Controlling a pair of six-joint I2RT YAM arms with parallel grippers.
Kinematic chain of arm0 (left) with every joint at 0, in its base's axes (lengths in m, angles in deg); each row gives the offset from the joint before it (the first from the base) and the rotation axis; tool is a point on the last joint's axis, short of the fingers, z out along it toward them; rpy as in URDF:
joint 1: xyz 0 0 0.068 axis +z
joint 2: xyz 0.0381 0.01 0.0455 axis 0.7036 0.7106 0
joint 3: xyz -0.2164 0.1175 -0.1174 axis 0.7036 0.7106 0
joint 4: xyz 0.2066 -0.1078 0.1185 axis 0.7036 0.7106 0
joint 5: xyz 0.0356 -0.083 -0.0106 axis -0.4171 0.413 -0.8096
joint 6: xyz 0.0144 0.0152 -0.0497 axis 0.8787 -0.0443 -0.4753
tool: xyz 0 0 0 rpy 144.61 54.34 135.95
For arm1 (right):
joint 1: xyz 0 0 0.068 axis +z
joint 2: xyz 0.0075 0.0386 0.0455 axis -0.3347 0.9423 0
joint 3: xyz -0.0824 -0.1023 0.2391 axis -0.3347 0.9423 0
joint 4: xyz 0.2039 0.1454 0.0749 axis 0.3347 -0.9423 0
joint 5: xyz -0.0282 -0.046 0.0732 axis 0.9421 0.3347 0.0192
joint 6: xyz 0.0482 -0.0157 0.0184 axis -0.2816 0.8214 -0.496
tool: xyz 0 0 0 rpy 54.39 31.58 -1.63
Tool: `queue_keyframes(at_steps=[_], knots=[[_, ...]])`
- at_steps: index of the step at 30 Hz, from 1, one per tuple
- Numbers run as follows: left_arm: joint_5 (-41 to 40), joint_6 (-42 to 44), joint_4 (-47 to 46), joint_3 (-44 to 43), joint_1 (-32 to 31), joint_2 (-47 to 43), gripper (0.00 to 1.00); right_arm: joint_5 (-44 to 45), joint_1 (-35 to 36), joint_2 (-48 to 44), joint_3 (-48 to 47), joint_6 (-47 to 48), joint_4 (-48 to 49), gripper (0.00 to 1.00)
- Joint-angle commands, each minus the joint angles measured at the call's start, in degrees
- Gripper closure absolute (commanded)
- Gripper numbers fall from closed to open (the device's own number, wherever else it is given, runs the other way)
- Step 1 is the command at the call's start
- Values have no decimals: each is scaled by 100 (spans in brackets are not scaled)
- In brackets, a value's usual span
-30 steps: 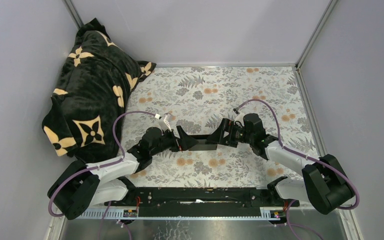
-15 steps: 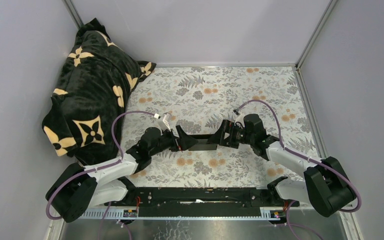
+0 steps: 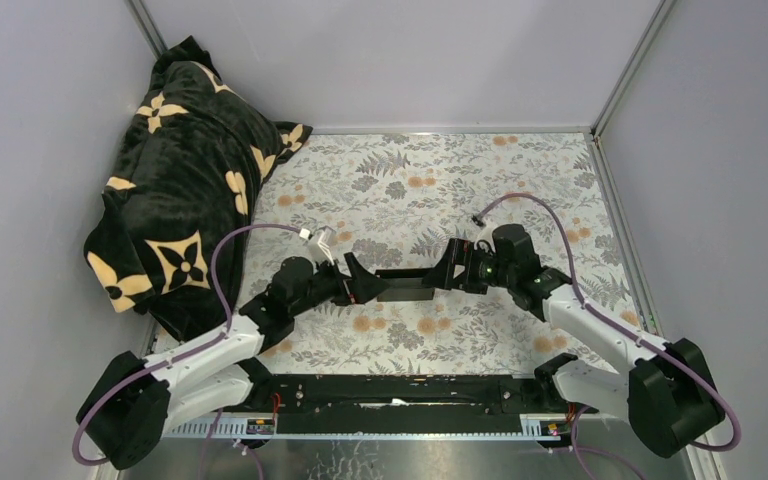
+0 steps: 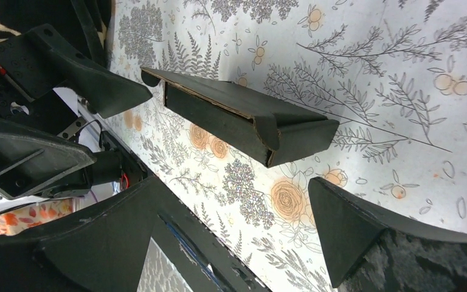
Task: Fold the paper box
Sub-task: Adjust the paper box at the center of the board.
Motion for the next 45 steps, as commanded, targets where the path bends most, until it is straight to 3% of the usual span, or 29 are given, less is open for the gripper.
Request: queue_keyframes(at_steps=[1, 6, 11, 20, 24, 31, 36, 41, 45], knots=[[-200, 315, 765, -274, 29, -394, 1, 596, -19, -331, -634, 518, -1231, 0], [-185, 572, 1453, -670, 31, -610, 1, 1399, -18, -490, -1008, 450, -2186, 0], [-610, 700, 2527, -1370, 34, -554, 1, 986, -17, -517, -1466, 686, -2822, 0], [-625, 952, 3388, -2361, 53, -295, 1, 1348, -22, -1364, -1643, 834, -3104, 0], [-654, 802, 3452, -2424, 54, -369, 1, 1714, -17, -1505, -1804, 694, -3671, 0], [-606, 517, 3562, -2471, 174, -569, 2, 2002, -19, -2343, -1711, 670, -3647, 0], [-537, 536, 3471, -2642, 189, -439, 2, 2183, -22, -2043, -2035, 721, -3912, 0], [-319, 262, 3343, -2626, 220, -217, 2, 3085, -17, -1917, -2381, 82, -4386, 0], [-313, 87, 3290, -2669, 237, -85, 2, 3174, -17, -2165, -2405, 507, -4156, 0]])
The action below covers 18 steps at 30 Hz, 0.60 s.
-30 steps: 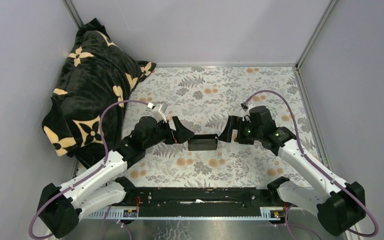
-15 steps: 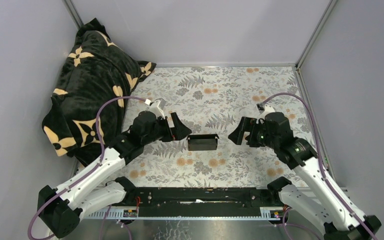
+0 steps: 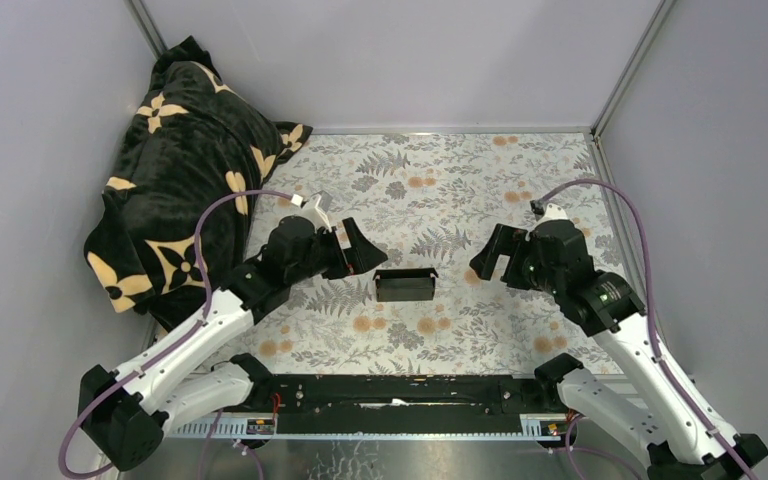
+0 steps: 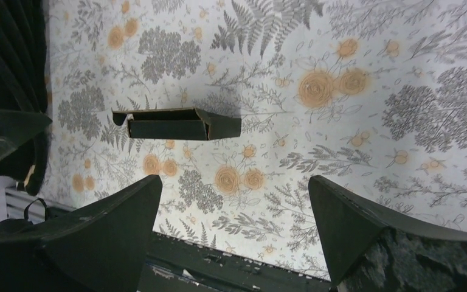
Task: Fold the paper box
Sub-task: Adjust the paper box at the center of the board, then close the paper box at the center of the board.
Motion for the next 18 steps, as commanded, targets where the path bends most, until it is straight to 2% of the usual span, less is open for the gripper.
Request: queue_keyframes(at_steps=[1, 3, 6, 12, 18], knots=[[148, -171, -137, -237, 50, 178, 2, 528, -25, -366, -279, 337, 133, 0], [37, -65, 56, -389, 50, 298, 2, 572, -15, -525, -142, 537, 294, 0], [-43, -20, 54, -381, 50, 283, 2, 129, -18, -557, -26, 848, 395, 0], [-18, 293, 530, -765, 50, 502, 2, -160, -17, 82, -367, 890, 148, 0], [-193, 741, 577, -620, 51, 45, 2, -39, -22, 330, -706, 1322, 419, 0]])
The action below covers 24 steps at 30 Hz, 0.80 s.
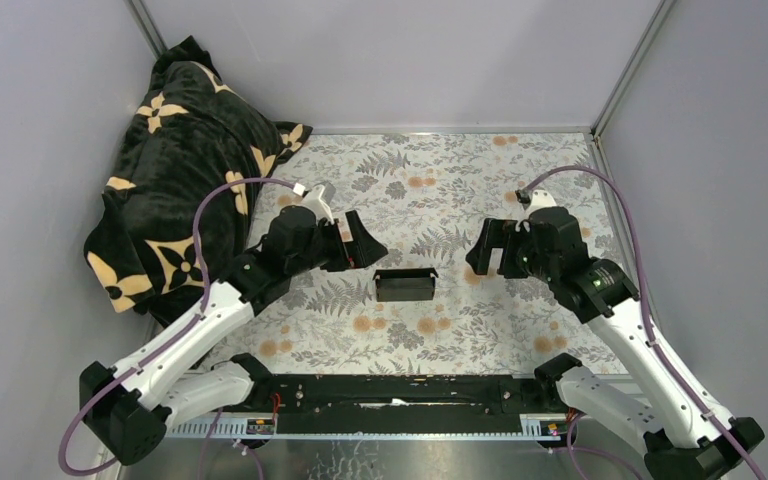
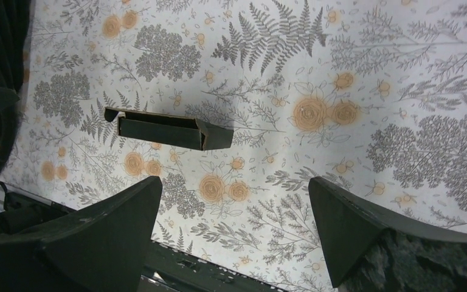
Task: Fold the paper box
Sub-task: Close the paper box at the center of the board.
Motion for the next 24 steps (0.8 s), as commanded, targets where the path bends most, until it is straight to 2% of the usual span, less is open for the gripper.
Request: queue_keyframes(at_steps=[1, 3, 4, 7, 11, 13, 14, 16, 20, 22, 24], knots=[[-201, 497, 160, -3, 48, -363, 2, 24, -18, -67, -316, 530, 407, 1], [-301, 642, 204, 23, 65, -419, 2, 25, -17, -95, -120, 760, 619, 22], [-319, 669, 206, 38, 76, -445, 2, 178, -17, -96, -28, 801, 724, 29], [-368, 723, 160, 68, 126, -471, 6, 187, -17, -7, 157, 876, 1034, 31], [-501, 823, 82, 34, 158, -352, 26, -185, -17, 317, 192, 1025, 1458, 33], [-528, 884, -4, 63, 165, -292, 49, -421, -19, 616, 112, 1141, 1579, 41], [-524, 909, -37, 85, 173, -249, 52, -545, -17, 816, 53, 1179, 1609, 45], [-503, 959, -90, 131, 183, -148, 54, -849, -22, 1195, -77, 1277, 1570, 54], [-388, 1001, -313, 292, 184, -5, 55, -1143, -10, 1610, -76, 1374, 1650, 55], [-341, 1035, -381, 355, 184, 18, 64, -1262, -9, 1650, 5, 1419, 1720, 57], [-260, 1072, -418, 412, 184, 42, 65, -1306, 40, 1659, 42, 1432, 1740, 56]])
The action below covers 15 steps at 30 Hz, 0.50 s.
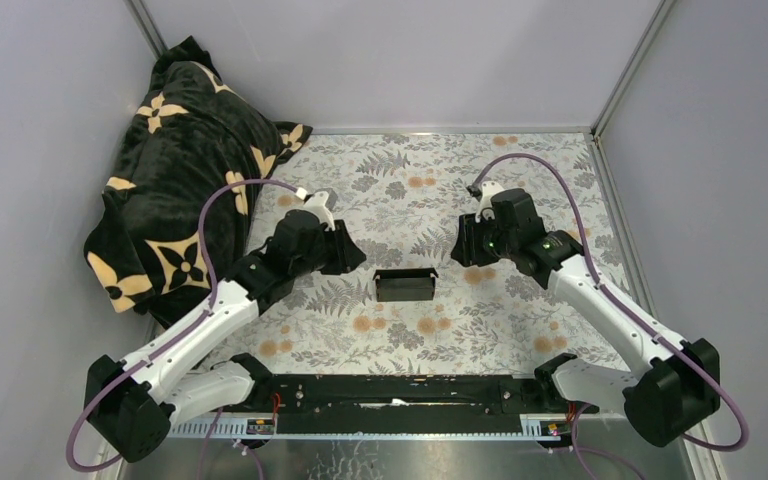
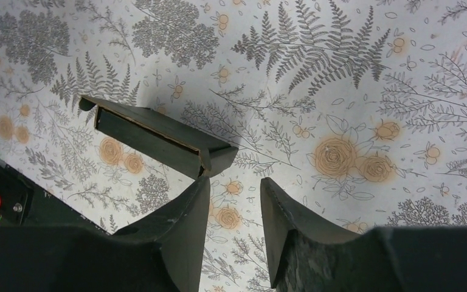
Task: Fold the paper box
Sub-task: Close the paper box at the center of the board.
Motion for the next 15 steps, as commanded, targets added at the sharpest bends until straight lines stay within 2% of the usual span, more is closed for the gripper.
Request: queue_keyframes(at_steps=[1, 9, 15], knots=[[222, 218, -486, 150, 33, 35, 64, -349, 121, -57, -106, 224, 329, 55], [382, 415, -562, 331, 34, -55, 59, 678, 1021, 234, -80, 331, 250, 59], [355, 430, -555, 408, -11, -113, 57, 1103, 1154, 157, 182, 334, 561, 61]])
